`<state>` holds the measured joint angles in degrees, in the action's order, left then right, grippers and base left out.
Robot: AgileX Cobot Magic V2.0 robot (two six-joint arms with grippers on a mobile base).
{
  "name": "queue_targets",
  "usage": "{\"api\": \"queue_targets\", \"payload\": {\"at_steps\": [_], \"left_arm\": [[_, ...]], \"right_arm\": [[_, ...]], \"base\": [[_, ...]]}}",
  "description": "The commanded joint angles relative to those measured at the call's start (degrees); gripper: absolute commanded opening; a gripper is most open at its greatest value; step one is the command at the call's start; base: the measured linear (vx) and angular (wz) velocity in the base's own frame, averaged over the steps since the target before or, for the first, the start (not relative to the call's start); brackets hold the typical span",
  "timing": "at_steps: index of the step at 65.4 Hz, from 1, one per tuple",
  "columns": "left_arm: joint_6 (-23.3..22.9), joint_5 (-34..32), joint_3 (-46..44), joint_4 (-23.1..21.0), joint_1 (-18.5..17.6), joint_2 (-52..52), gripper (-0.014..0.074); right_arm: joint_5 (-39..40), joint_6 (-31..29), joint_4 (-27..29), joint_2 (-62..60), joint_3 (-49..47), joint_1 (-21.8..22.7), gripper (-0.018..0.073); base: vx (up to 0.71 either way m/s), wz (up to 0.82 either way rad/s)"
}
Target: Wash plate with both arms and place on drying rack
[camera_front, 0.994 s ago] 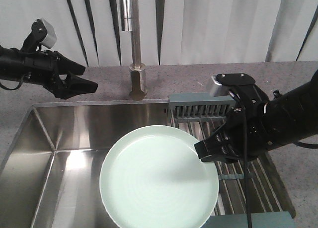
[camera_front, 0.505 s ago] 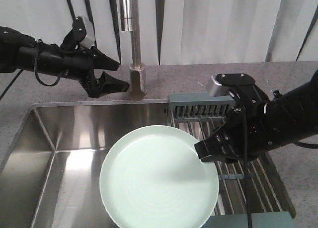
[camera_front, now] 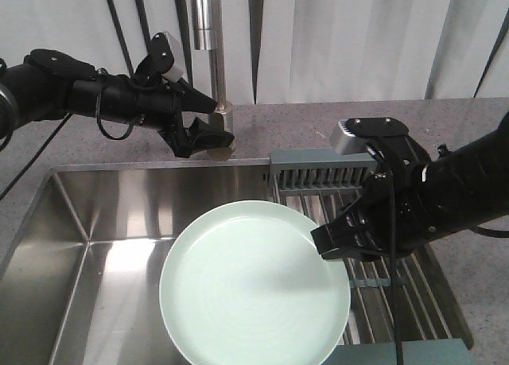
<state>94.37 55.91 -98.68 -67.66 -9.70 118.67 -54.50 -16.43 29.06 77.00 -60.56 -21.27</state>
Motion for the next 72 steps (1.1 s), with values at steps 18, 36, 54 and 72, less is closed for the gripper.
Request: {"api": "queue_targets", "payload": {"at_steps": [18, 36, 54, 72], "left_arm": [[0.0, 8.3, -1.9, -1.9, -0.5, -3.0, 0.059], [-1.5, 14.7, -1.9, -0.2, -0.5, -3.1, 0.059], [-2.9, 16.3, -1.9, 0.0, -0.5, -3.2, 0.059], [-9.0, 10.6, -1.9, 4.0, -0.4, -7.1, 0.059]], "right_arm": [[1.7, -0.5, 1.8, -1.7, -1.5, 0.0, -0.0001], [1.7, -0.5, 1.8, -1.7, -1.5, 0.0, -0.0001], [1.7, -0.5, 1.8, -1.7, -1.5, 0.0, -0.0001], [1.7, -0.5, 1.8, -1.7, -1.5, 0.0, -0.0001]], "base": [[0.0, 0.0], [0.0, 0.0], [0.0, 0.0], [0.0, 0.0]]}}
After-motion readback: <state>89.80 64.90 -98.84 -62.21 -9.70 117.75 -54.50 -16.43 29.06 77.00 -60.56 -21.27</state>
